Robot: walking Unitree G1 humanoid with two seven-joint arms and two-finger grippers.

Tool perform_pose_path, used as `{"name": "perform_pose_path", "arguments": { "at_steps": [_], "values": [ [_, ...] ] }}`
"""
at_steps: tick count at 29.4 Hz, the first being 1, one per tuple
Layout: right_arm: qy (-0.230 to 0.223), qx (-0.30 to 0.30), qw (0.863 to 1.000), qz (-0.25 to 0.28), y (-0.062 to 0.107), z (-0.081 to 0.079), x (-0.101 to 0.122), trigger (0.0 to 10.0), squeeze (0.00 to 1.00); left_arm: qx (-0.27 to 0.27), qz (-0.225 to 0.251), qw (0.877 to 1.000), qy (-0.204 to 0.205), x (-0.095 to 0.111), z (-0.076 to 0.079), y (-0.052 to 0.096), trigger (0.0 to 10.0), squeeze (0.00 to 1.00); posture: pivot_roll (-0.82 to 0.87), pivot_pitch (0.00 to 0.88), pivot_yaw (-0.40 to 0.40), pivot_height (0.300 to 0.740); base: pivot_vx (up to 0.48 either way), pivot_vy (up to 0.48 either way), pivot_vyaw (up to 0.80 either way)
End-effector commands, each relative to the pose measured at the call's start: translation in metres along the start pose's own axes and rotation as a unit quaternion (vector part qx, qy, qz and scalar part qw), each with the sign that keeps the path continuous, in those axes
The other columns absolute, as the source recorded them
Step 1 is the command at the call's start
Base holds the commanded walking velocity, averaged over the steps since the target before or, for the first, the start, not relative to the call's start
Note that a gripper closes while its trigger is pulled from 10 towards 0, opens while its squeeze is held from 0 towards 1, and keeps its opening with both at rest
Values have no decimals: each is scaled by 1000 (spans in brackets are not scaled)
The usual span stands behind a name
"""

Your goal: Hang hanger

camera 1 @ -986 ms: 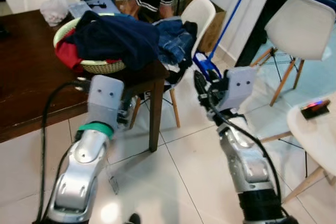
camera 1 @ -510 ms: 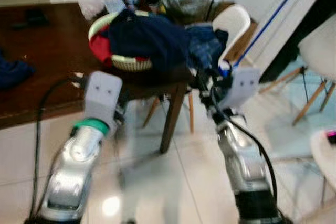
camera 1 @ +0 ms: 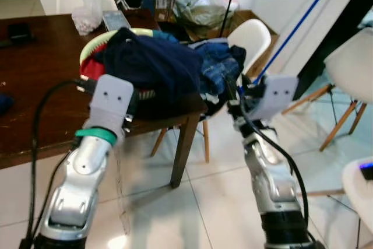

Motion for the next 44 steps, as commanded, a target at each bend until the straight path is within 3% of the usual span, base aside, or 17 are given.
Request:
{"name": "perform_pose_path", "arguments": {
  "at_steps": [1,3,5,7,9,15,17,21,23,28,30,31,32,34,39,41,44],
  "values": [
    [-2,-2,1000,6,0,5,2,10000,0,10,32,999,-18,10,0,-1,10000,0,94,48,14,740,424,0,0],
    [-8,17,1000,15,-1,2,6,10000,0,27,59,997,-43,20,-6,-2,10000,0,98,47,14,740,424,0,0],
    [-57,107,991,49,-3,-15,25,10000,0,61,122,986,-96,47,-19,-3,10000,0,106,46,14,740,428,0,0],
    [-57,107,991,49,-3,-15,25,10000,0,61,122,986,-96,47,-19,-3,10000,0,106,46,14,740,428,0,0],
    [-78,203,972,84,-1,-35,46,10000,0,73,148,979,-119,59,-23,1,10000,0,112,45,14,740,428,0,0],
    [-68,264,957,103,2,-48,57,10000,0,61,132,984,-106,54,-19,6,10000,0,120,46,11,740,417,120,0],
    [-6,336,935,114,7,-60,63,10000,0,18,73,996,-52,33,-6,15,10000,0,118,47,11,740,0,0,0],
    [25,352,929,115,5,-64,63,10000,0,3,42,998,-36,21,0,22,10000,0,117,47,10,740,0,0,0],
    [48,312,943,103,-13,-67,61,10000,0,70,-45,994,-65,-16,-11,37,10000,0,117,52,7,740,0,0,0],
    [47,291,952,79,-23,-72,56,10000,0,117,-76,985,-96,-29,-22,46,10000,0,128,56,0,740,0,0,0],
    [14,371,926,65,-12,-99,55,10000,0,107,-51,987,-105,-20,-29,43,10000,0,138,58,-6,740,0,0,0],
    [14,371,926,65,-12,-99,55,10000,0,107,-51,987,-105,-20,-29,43,10000,0,138,58,-6,740,0,0,0],
    [16,412,909,57,-4,-111,52,10000,0,108,-40,987,-115,-15,-34,40,10000,0,141,58,-7,740,0,0,0],
    [28,433,900,45,0,-119,46,10000,0,114,-28,985,-126,-10,-40,38,10000,0,138,59,-9,740,0,0,0],
    [74,442,894,18,1,-125,31,10000,0,131,-12,981,-140,-3,-46,37,10000,0,138,63,-12,740,0,0,0],
    [151,405,901,-35,-8,-124,5,10000,0,150,-3,979,-137,1,-46,39,10000,0,139,66,-17,740,0,0,0],
    [176,372,910,-56,-15,-120,-4,10000,0,151,4,980,-130,4,-42,39,10000,0,140,68,-20,740,0,0,0]
  ]
}}
Point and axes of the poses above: a point about 5 cm out from each wrist's last joint towards the gripper, its own y axis pointing back from the gripper into the wrist, its own x axis along the axis of the wrist's last joint, z = x × y, the point moved 2 cm from there along -y, pointing out of the wrist towards the gripper, and after that the axes turned 13 degrees about y, right-handed, at the moved point
